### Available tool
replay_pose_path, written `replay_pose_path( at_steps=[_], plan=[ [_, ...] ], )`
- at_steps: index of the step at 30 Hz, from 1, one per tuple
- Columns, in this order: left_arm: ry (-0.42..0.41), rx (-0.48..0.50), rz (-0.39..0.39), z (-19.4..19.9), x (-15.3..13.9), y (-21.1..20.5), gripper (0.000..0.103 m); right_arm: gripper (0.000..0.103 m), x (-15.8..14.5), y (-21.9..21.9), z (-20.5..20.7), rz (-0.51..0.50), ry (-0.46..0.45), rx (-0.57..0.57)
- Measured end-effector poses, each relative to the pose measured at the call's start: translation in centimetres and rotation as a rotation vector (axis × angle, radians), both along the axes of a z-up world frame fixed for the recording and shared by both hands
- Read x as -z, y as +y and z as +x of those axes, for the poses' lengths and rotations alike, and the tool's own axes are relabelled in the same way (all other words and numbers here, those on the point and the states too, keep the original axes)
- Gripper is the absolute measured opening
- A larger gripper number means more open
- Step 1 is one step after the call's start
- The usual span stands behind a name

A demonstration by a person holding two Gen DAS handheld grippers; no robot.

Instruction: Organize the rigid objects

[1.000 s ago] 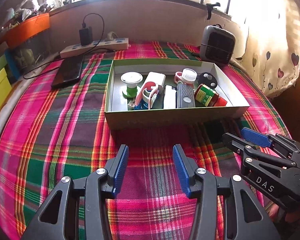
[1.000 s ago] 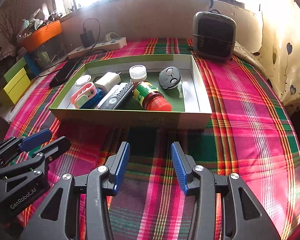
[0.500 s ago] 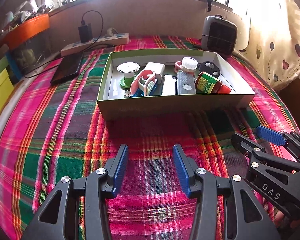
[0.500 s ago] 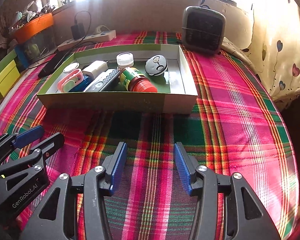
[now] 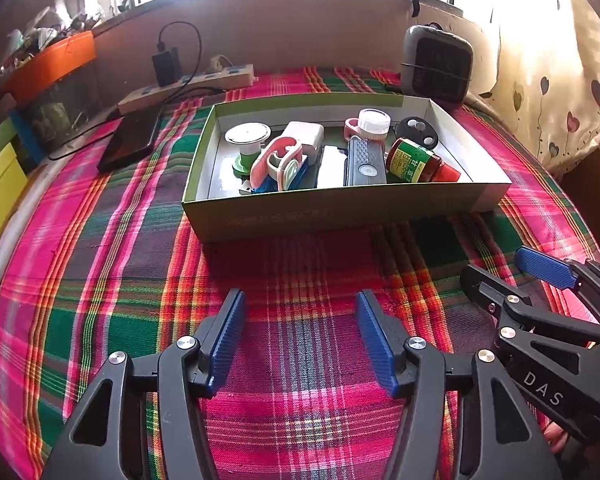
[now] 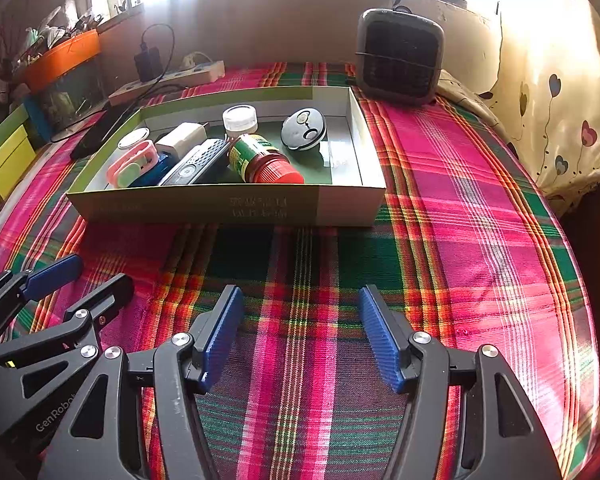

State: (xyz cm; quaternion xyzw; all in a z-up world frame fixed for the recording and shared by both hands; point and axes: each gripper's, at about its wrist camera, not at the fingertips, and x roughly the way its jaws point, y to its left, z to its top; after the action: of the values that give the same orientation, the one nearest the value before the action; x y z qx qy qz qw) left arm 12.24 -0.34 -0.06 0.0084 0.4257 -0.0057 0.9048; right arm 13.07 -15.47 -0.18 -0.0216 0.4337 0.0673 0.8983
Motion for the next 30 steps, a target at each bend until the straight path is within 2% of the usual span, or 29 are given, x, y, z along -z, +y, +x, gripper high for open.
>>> replay_pose_path(
  at_steps=[30],
  plan=[
    [0.001, 0.001, 0.009, 0.05, 0.07, -0.20, 0.058, 0.066, 0.14, 0.18, 0.06, -0.002, 0.002, -0.008]
  ],
)
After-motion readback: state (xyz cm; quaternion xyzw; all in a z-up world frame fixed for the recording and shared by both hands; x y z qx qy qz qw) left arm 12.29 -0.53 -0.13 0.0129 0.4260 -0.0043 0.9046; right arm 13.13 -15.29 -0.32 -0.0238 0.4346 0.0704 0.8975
